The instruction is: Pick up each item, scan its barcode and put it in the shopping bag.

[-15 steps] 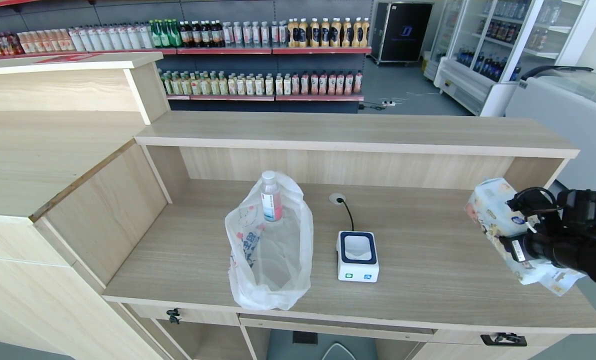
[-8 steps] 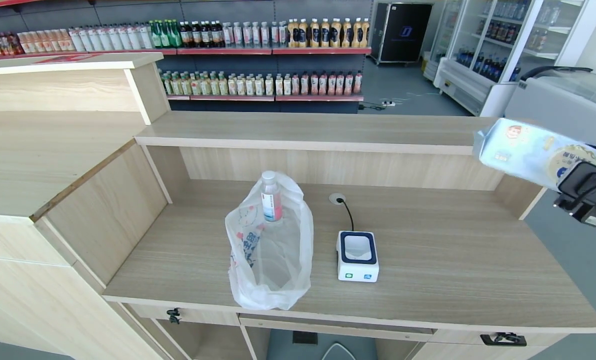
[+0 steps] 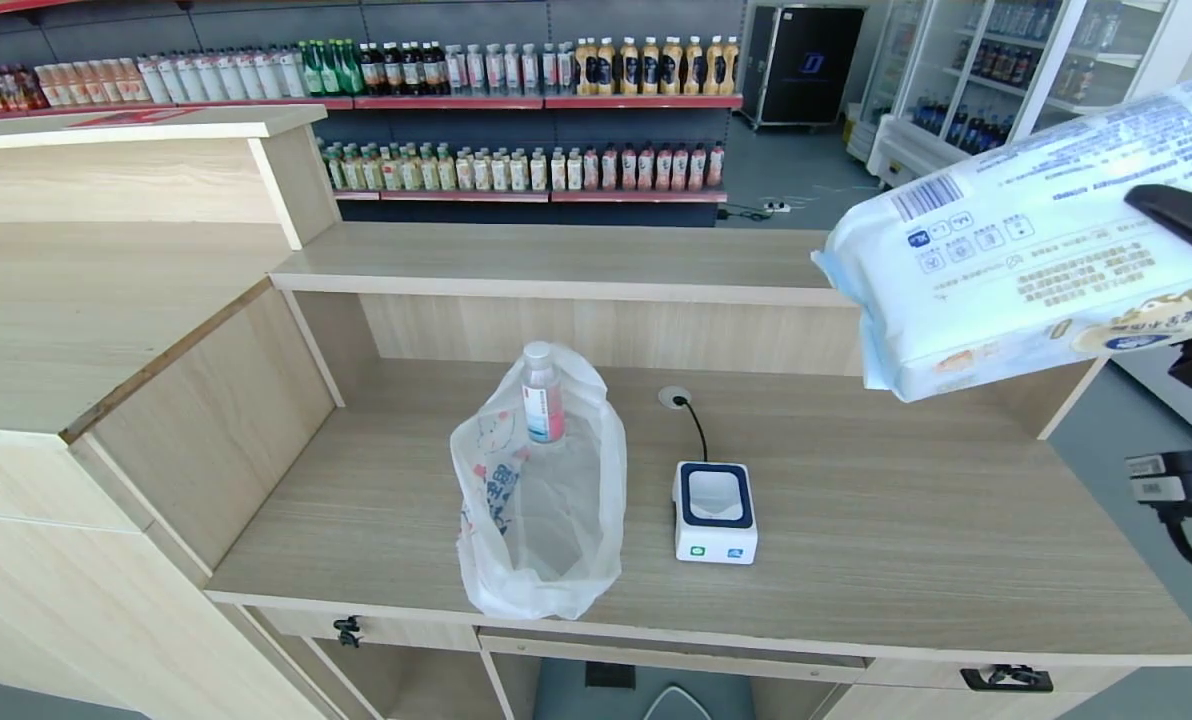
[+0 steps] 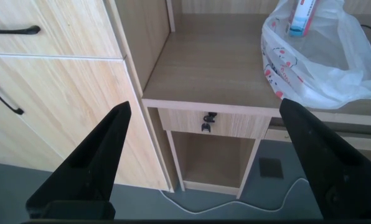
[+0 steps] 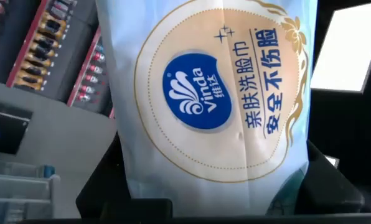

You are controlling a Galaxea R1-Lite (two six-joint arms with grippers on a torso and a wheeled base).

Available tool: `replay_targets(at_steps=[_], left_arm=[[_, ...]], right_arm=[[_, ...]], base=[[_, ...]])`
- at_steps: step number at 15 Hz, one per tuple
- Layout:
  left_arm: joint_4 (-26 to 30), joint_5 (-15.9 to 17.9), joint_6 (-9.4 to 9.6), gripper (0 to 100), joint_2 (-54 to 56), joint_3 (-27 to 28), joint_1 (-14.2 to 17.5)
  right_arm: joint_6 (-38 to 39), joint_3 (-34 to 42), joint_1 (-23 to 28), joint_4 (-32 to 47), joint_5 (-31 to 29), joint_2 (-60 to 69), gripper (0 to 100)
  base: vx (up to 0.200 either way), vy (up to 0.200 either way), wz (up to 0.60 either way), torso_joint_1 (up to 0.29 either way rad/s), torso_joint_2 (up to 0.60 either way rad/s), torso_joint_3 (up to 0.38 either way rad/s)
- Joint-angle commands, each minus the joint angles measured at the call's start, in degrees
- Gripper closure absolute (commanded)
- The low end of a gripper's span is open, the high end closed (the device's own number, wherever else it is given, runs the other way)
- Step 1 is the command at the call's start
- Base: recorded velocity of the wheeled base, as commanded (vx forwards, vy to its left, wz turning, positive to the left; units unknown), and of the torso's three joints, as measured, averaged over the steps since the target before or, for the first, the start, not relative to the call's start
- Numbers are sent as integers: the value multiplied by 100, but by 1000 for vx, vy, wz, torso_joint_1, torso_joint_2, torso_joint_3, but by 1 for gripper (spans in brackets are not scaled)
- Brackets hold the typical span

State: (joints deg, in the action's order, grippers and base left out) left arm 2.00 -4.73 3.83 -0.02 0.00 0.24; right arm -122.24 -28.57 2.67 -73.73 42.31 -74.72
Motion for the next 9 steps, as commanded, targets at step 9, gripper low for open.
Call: replay_targets(at_steps=[9], left_arm=[[2, -2, 4, 0, 2, 0, 2]], right_arm=[[-1092, 405, -3018, 16, 40, 1091, 100]], base=[[0, 0, 0, 0, 0, 0]])
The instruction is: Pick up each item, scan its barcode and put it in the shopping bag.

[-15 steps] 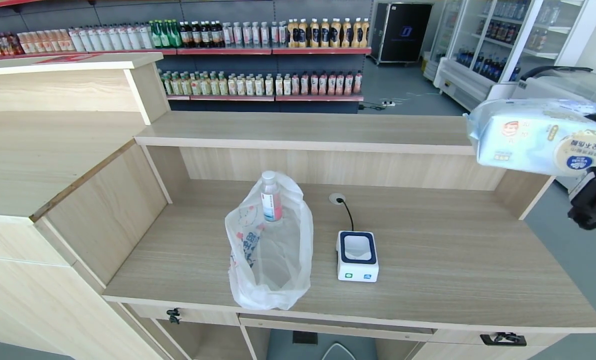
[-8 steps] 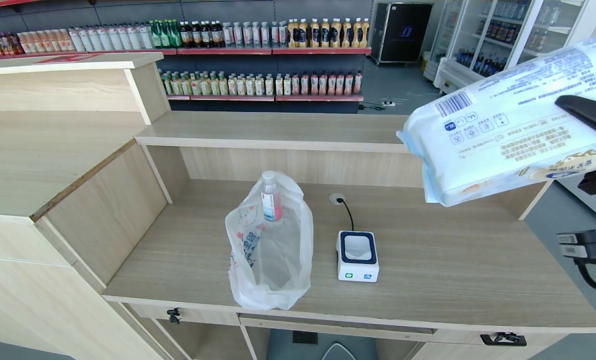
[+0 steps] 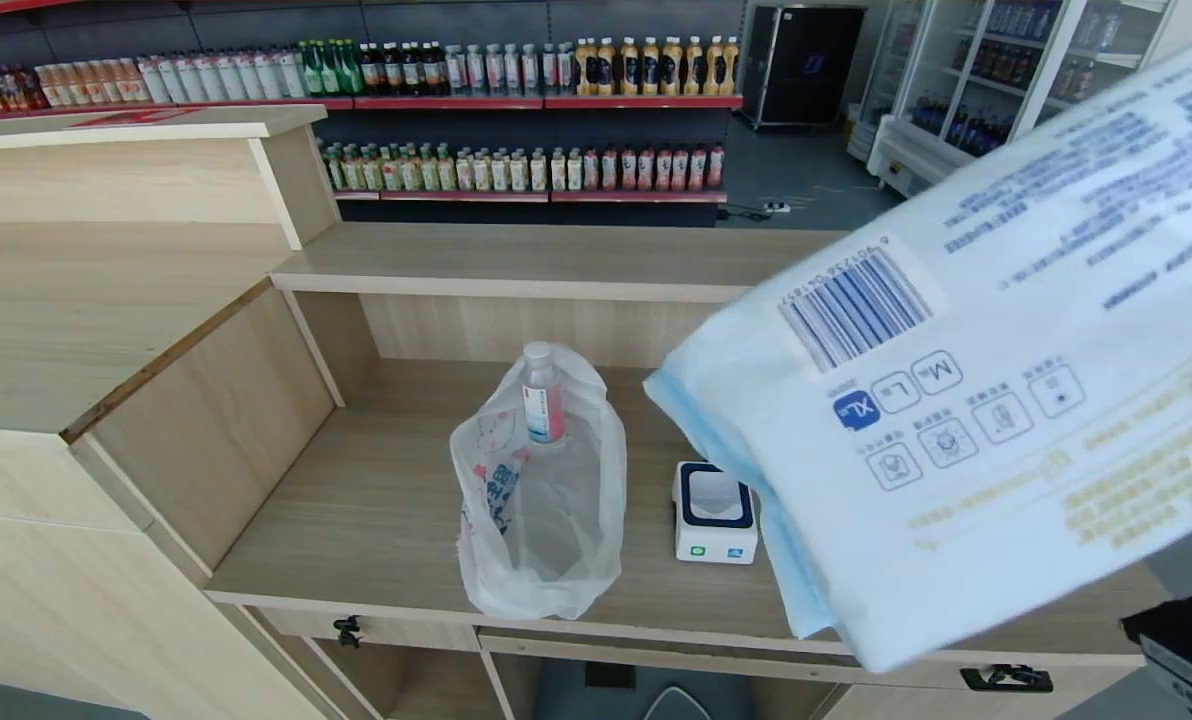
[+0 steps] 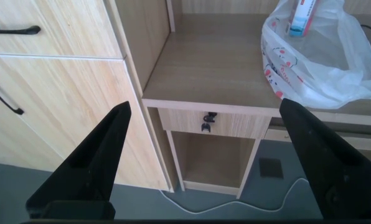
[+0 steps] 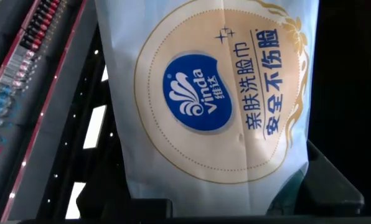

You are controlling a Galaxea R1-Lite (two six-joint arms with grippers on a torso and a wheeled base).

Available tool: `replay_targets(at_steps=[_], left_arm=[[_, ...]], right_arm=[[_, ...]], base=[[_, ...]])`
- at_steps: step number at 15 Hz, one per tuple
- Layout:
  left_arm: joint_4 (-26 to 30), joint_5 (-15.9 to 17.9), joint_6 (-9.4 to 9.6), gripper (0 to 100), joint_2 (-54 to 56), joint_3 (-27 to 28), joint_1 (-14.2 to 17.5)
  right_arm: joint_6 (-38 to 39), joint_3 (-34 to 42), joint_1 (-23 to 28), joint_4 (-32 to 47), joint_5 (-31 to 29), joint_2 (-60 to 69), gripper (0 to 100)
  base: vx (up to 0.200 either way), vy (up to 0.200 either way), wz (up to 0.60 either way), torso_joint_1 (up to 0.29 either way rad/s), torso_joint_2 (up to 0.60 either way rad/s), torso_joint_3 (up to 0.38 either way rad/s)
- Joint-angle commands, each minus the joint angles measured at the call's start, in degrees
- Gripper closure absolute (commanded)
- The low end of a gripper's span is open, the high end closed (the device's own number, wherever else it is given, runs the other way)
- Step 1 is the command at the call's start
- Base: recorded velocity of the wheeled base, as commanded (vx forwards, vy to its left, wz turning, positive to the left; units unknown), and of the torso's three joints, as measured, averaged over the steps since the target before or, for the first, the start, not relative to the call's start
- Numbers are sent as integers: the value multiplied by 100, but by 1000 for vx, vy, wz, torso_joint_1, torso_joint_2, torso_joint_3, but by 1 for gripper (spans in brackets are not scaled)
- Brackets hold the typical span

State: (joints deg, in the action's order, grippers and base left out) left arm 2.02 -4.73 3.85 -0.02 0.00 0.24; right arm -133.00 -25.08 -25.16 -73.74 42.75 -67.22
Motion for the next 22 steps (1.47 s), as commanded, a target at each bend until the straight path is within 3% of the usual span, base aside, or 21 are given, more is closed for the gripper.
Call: replay_targets(at_steps=[1, 3, 7, 13, 22], left_arm=[[0, -2, 1, 0, 2, 0, 2], [0, -2, 1, 0, 2, 0, 2], [0, -2, 1, 0, 2, 0, 2], [0, -2, 1, 0, 2, 0, 2], [0, -2, 1, 0, 2, 0, 2]], right_arm=[[-51, 82, -288, 18, -4, 376, 100], [-306, 91, -296, 211, -4, 464, 100], [-771, 91, -261, 1345, -4, 939, 100], [-710, 108, -340, 1398, -549, 1071, 100], [-842, 126, -393, 2101, -549, 1492, 100]], base=[[0, 0, 0, 0, 0, 0], [0, 0, 0, 0, 0, 0], [0, 0, 0, 0, 0, 0], [0, 0, 0, 0, 0, 0], [0, 0, 0, 0, 0, 0]])
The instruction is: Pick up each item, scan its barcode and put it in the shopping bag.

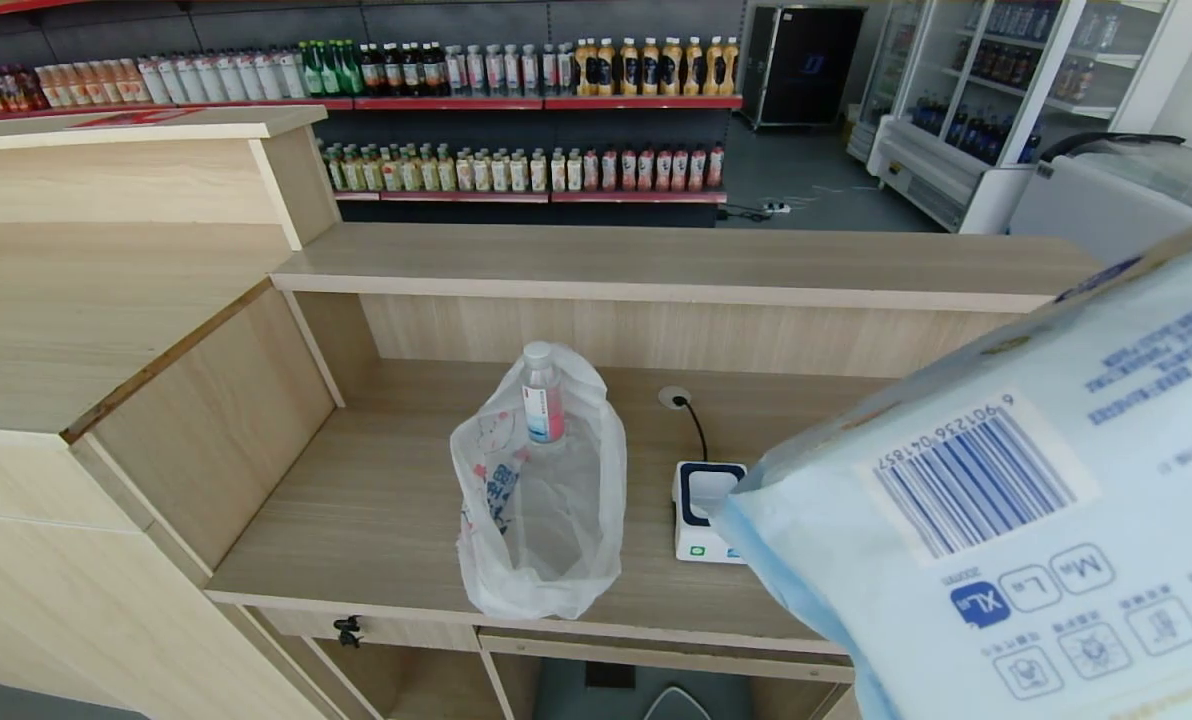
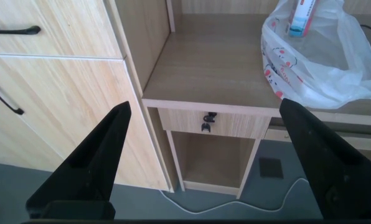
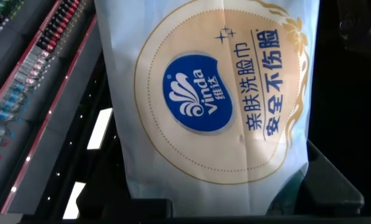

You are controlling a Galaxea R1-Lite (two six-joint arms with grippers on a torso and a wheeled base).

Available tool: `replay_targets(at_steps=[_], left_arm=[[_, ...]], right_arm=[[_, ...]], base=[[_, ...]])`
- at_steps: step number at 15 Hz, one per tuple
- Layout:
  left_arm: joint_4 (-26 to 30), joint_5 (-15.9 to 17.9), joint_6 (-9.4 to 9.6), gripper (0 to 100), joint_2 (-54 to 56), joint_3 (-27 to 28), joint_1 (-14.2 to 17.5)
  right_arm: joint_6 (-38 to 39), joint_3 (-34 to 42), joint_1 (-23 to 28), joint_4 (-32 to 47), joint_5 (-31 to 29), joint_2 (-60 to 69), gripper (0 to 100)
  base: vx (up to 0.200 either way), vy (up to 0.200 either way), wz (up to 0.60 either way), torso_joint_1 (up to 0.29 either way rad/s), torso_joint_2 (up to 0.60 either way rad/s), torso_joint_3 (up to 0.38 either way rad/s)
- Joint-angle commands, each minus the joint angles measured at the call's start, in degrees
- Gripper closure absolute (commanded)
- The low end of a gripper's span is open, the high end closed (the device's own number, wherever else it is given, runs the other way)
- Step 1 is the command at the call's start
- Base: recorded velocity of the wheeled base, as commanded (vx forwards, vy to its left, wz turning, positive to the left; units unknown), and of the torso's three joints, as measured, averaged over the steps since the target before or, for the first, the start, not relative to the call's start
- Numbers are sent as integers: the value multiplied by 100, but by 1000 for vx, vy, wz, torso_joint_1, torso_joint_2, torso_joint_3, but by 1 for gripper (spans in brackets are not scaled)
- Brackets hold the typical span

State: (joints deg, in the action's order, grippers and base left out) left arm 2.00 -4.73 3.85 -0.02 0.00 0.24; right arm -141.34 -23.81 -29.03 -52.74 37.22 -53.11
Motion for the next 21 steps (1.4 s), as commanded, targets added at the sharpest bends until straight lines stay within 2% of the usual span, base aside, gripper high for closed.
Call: replay_targets(at_steps=[1, 5, 6, 7, 8, 9, 11, 12, 14, 15, 16, 18, 21], left_arm=[[2, -2, 1, 0, 2, 0, 2], [2, -2, 1, 0, 2, 0, 2], [2, -2, 1, 0, 2, 0, 2], [2, -2, 1, 0, 2, 0, 2], [2, -2, 1, 0, 2, 0, 2], [2, -2, 1, 0, 2, 0, 2], [2, -2, 1, 0, 2, 0, 2], [2, -2, 1, 0, 2, 0, 2], [2, -2, 1, 0, 2, 0, 2], [2, -2, 1, 0, 2, 0, 2], [2, -2, 1, 0, 2, 0, 2], [2, -2, 1, 0, 2, 0, 2], [2, -2, 1, 0, 2, 0, 2]], right_arm=[[-17, 8, -7, 0, 5, 82, 100], [27, -10, -7, 0, -13, 64, 100], [273, -71, 90, -17, -74, 64, 100], [889, -106, 292, -9, -426, 64, 100], [1961, -36, 547, 71, -1217, 73, 100], [3068, 25, 732, 466, -2113, 100, 100], [5424, -133, 969, 1820, -4249, 214, 100], [6628, -142, 943, 2241, -5093, 240, 100], [7683, -142, 978, 2734, -6007, 293, 100], [8482, -124, 1004, 2874, -6429, 240, 100], [9194, -106, 1022, 2997, -6482, 135, 100], [9704, -89, 1189, 3076, -6490, 64, 100], [10565, -71, 837, 3314, -6482, 100, 100]], base=[[0, 0, 0, 0, 0, 0], [0, 0, 0, 0, 0, 0], [0, 0, 0, 0, 0, 0], [0, 0, 0, 0, 0, 0], [0, 0, 0, 0, 0, 0], [0, 0, 0, 0, 0, 0], [0, 0, 0, 0, 0, 0], [0, 0, 0, 0, 0, 0], [0, 0, 0, 0, 0, 0], [0, 0, 0, 0, 0, 0], [0, 0, 0, 0, 0, 0], [0, 0, 0, 0, 0, 0], [0, 0, 0, 0, 0, 0]])
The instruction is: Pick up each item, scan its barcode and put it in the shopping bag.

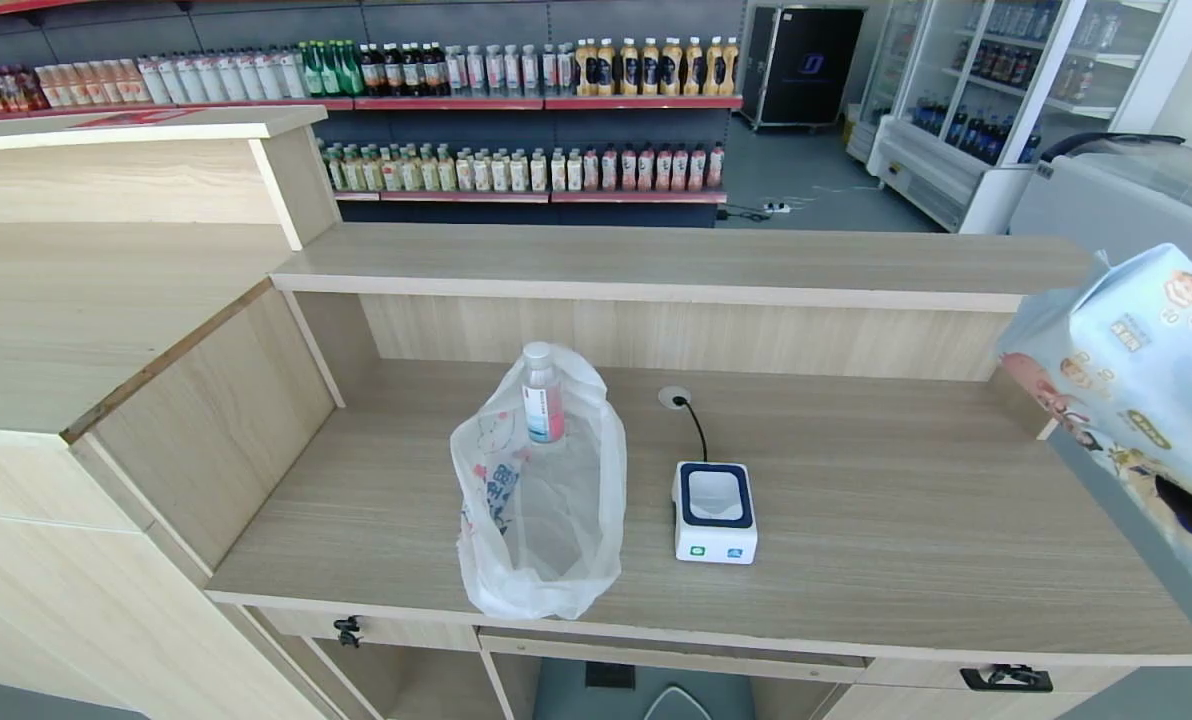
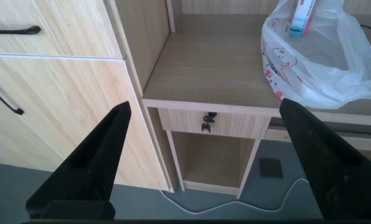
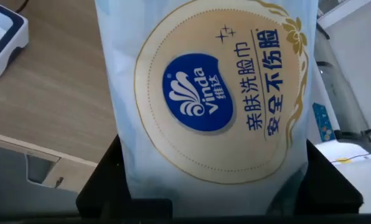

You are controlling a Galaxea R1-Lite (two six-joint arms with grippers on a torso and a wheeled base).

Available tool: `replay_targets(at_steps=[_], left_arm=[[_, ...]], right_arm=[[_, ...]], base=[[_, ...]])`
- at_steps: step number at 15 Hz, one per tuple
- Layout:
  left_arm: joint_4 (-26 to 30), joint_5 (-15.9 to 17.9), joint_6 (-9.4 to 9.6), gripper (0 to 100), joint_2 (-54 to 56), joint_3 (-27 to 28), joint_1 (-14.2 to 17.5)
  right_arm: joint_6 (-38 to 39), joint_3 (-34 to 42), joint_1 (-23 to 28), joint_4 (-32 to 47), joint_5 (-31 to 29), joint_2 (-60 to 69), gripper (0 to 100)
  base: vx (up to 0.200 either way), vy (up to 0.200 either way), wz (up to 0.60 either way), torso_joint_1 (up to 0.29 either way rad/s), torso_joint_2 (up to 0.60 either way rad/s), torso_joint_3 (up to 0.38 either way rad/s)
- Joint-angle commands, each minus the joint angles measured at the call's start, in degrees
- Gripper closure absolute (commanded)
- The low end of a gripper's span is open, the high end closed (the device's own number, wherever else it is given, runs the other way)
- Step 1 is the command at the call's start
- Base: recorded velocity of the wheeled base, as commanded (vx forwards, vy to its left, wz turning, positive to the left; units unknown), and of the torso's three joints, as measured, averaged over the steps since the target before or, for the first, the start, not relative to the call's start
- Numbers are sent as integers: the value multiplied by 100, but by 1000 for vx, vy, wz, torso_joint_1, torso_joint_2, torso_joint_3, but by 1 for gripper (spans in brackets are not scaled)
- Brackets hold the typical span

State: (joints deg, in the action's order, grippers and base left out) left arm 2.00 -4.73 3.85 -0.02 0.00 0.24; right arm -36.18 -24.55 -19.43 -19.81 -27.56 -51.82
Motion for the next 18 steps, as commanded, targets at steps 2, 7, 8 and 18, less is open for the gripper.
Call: replay_targets(at_steps=[2, 7, 8, 18], left_arm=[[2, -2, 1, 0, 2, 0, 2], [2, -2, -7, 0, 2, 0, 2], [2, -2, 1, 0, 2, 0, 2], [2, -2, 1, 0, 2, 0, 2]], right_arm=[[533, -15, -140, 197, 76, -74, 100], [3231, -1667, -184, 2482, 146, -715, 100], [3891, -2027, -298, 3141, 348, -838, 100], [5719, -1939, 704, 3115, 2106, -2631, 100]], base=[[0, 0, 600, 5, 5, 0], [0, 0, 600, 0, 4, 1], [0, 0, 600, -2, 2, -2], [0, 0, 420, 1, 0, 2]])
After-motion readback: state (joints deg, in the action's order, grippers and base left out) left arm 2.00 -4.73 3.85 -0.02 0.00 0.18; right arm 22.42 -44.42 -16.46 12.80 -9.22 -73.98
